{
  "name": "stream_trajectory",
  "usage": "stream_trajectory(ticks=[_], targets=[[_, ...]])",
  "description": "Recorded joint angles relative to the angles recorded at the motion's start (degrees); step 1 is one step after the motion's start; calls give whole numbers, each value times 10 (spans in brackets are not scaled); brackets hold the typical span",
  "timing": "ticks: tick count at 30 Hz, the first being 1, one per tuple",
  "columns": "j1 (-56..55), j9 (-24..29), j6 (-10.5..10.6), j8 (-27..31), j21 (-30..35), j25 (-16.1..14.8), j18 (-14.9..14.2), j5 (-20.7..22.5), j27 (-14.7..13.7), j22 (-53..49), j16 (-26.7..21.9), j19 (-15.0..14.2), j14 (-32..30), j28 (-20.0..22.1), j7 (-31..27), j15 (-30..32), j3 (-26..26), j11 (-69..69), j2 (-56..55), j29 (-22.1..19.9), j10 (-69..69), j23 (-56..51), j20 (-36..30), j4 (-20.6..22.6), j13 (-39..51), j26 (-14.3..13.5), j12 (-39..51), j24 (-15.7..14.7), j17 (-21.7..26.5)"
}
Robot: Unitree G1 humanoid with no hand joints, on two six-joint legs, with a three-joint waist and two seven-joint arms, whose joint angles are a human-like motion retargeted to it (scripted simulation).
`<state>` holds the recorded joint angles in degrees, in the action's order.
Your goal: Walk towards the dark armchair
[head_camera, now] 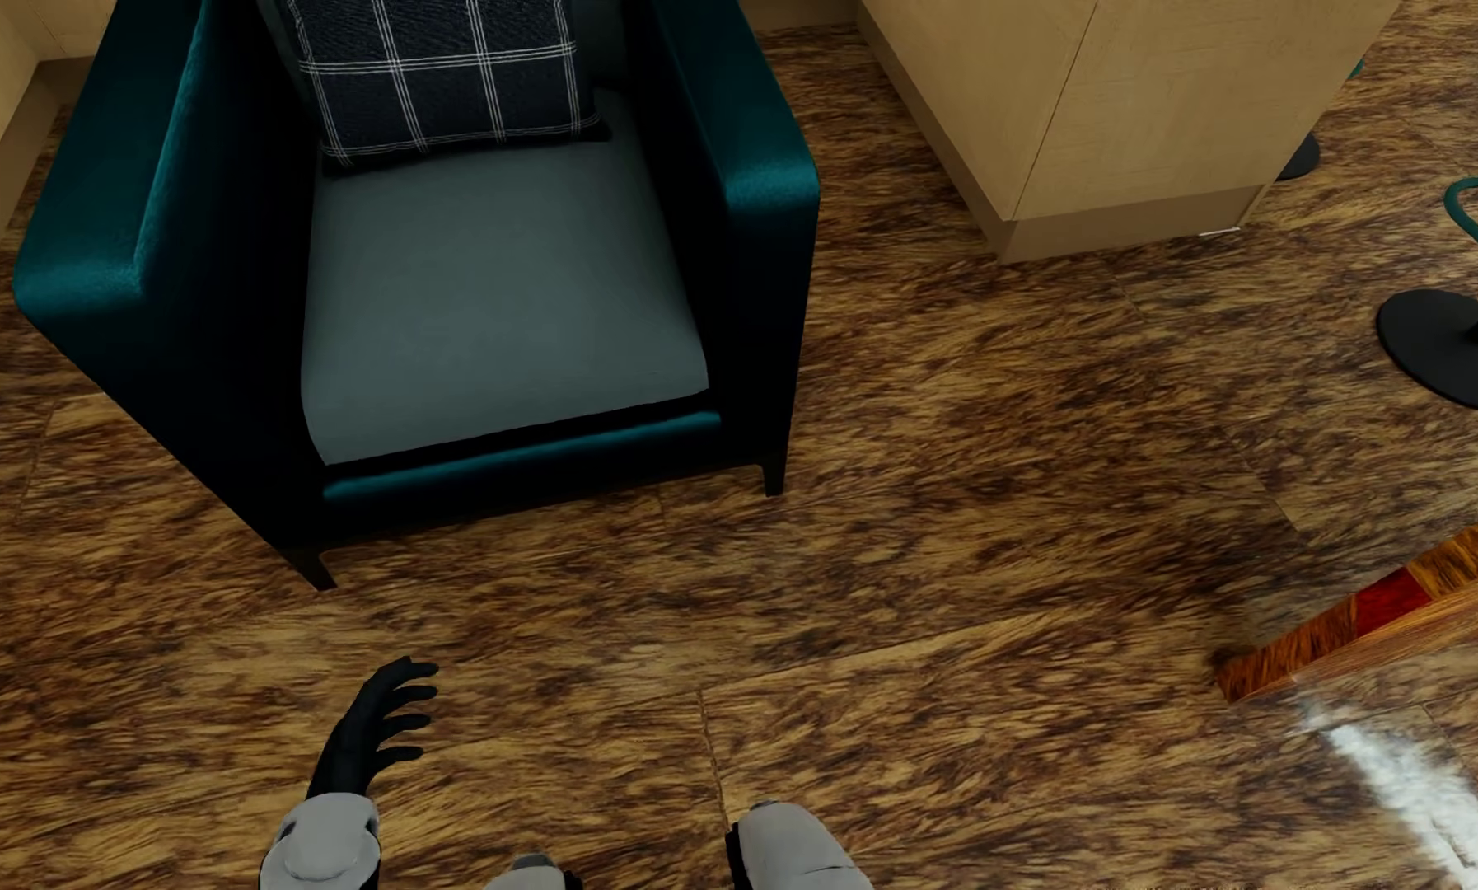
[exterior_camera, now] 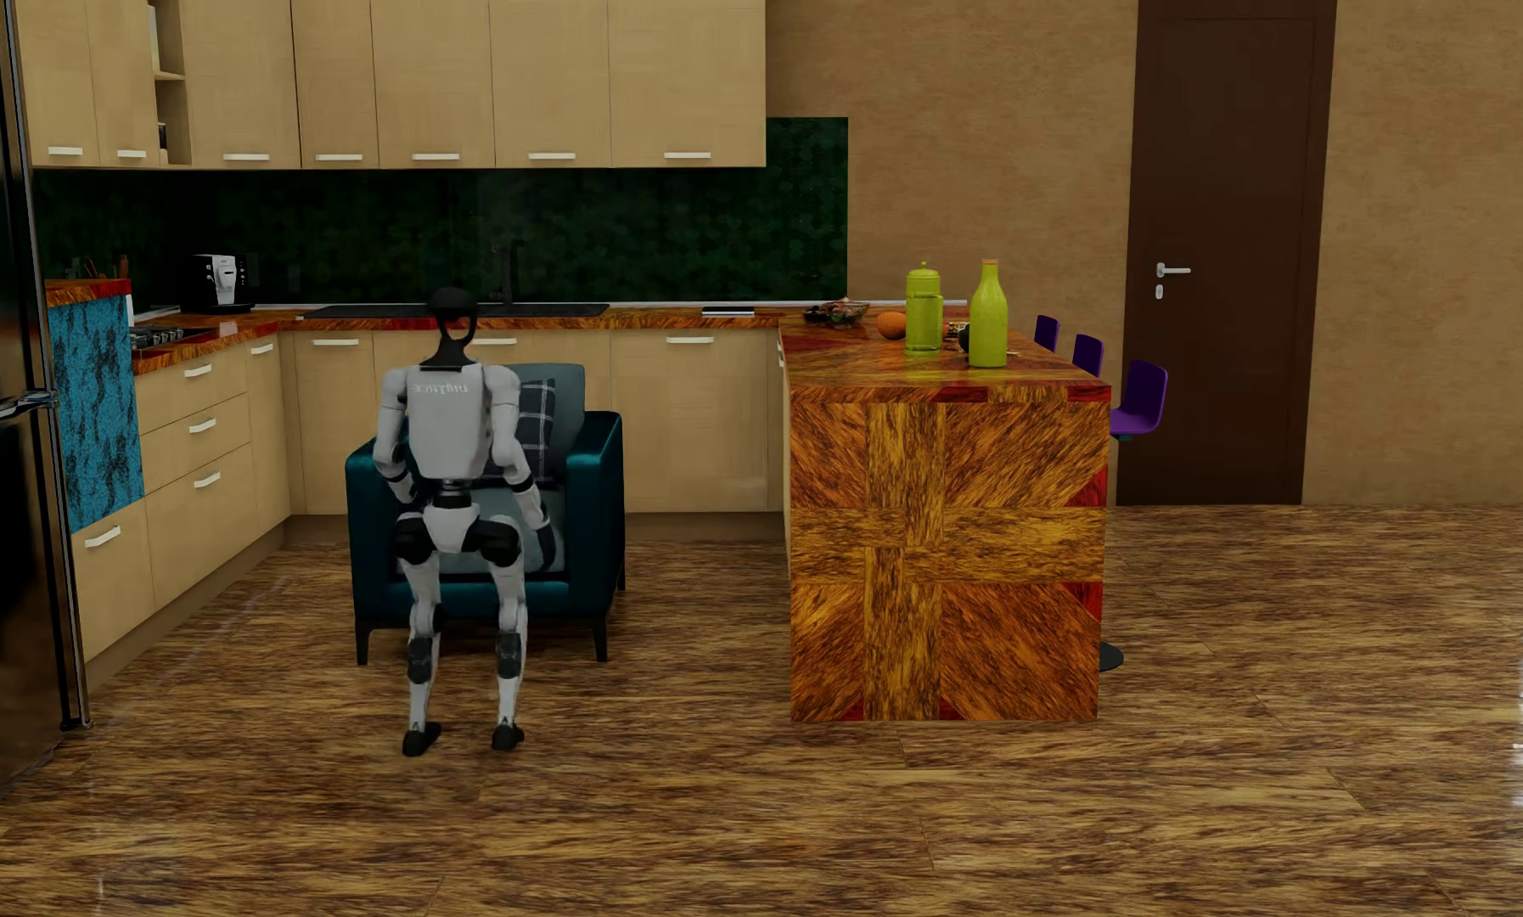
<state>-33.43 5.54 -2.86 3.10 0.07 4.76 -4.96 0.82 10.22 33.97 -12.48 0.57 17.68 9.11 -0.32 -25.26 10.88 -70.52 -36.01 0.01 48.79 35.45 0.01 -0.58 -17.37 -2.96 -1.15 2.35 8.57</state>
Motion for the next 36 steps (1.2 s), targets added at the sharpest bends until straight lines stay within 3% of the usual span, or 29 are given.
stream_trajectory(ticks=[1,2,4,6,7,8,9,10,11,12,14,16,19,22,25,28,30,32,34,36], targets=[[18,0,-15,16,4,35,2,-26,-9,16,17,6,3,-7,-10,-6,-2,118,-1,26,-12,7,-29,10,-3,-1,13,1,-1],[25,6,-16,10,26,62,25,-42,-19,33,39,-32,6,-20,-20,55,-15,196,27,49,6,41,-47,10,18,-2,16,4,5],[30,22,13,-11,35,66,72,-27,-39,25,40,-25,26,-69,-18,37,-68,208,61,73,16,7,-44,-4,69,-1,-24,11,21],[48,22,42,-21,47,18,85,-22,-93,30,16,-29,47,-114,-20,36,-101,212,81,47,6,1,-24,-8,113,9,-69,19,7],[67,21,49,-20,42,-15,39,-23,-124,25,1,-13,40,-123,-21,55,-104,204,81,33,-21,-10,-15,-9,118,24,-80,16,-4],[83,16,50,-23,48,-47,0,-25,-148,13,-3,27,33,-120,-17,77,-101,201,78,24,-45,-11,2,-10,120,36,-93,9,-2],[93,8,48,-25,34,-69,-2,-32,-160,7,10,90,24,-107,-12,72,-94,218,84,22,-55,-11,2,-5,107,45,-98,0,0],[87,0,43,-17,35,-74,24,-36,-154,5,31,85,14,-89,-10,50,-89,253,99,22,-35,-3,-14,1,95,59,-80,-9,7],[81,-10,40,-10,38,-73,47,-39,-135,-6,38,-32,16,-72,-7,54,-80,277,113,23,-18,9,-35,-1,92,73,-64,-18,14],[92,-18,38,-9,35,-72,52,-29,-107,0,27,-35,34,-62,-10,54,-74,280,115,19,-28,2,-43,-9,84,71,-49,-26,2],[108,-29,35,-16,43,-70,16,-19,-66,5,26,-31,52,-55,-21,56,-63,290,124,8,-51,10,-18,-20,66,57,-53,-35,0],[120,-25,23,-18,32,-56,24,-21,-49,2,18,-31,39,-59,-22,66,-58,306,135,0,-71,11,-27,-17,62,60,-64,-44,-4],[127,-22,16,-22,23,-57,25,-24,-53,6,23,-32,23,-77,-26,82,-70,330,146,1,-91,17,-12,-15,77,64,-73,-47,6],[127,-36,15,-17,22,-55,28,-26,-63,1,17,-35,23,-106,-21,83,-64,328,145,13,-89,16,-19,-13,64,51,-73,-20,-3],[130,-44,15,-13,32,-50,29,-26,-39,-1,11,-36,27,-124,-16,79,-54,320,144,27,-84,16,-19,-14,56,25,-65,-2,-9],[132,-39,20,-18,30,-55,27,-30,-23,-1,29,-35,19,-122,-20,84,-59,326,146,33,-92,27,-26,-12,58,43,-65,-18,7],[128,-33,26,-16,34,-55,28,-31,-27,0,23,-36,15,-121,-17,88,-64,324,140,21,-93,17,-32,-9,66,49,-70,-28,8],[126,-33,33,-20,30,-58,28,-31,-44,10,10,-36,12,-125,-22,92,-66,331,142,10,-96,24,-14,-10,67,50,-81,-24,2],[125,-33,33,-20,38,-49,28,-33,-46,-2,11,-36,11,-120,-21,91,-78,326,140,11,-95,11,-15,-8,70,59,-76,-15,3],[126,-41,31,-18,37,-55,26,-32,-41,-6,23,-34,11,-114,-19,90,-67,326,138,21,-97,14,-17,-10,67,47,-89,-17,0]])
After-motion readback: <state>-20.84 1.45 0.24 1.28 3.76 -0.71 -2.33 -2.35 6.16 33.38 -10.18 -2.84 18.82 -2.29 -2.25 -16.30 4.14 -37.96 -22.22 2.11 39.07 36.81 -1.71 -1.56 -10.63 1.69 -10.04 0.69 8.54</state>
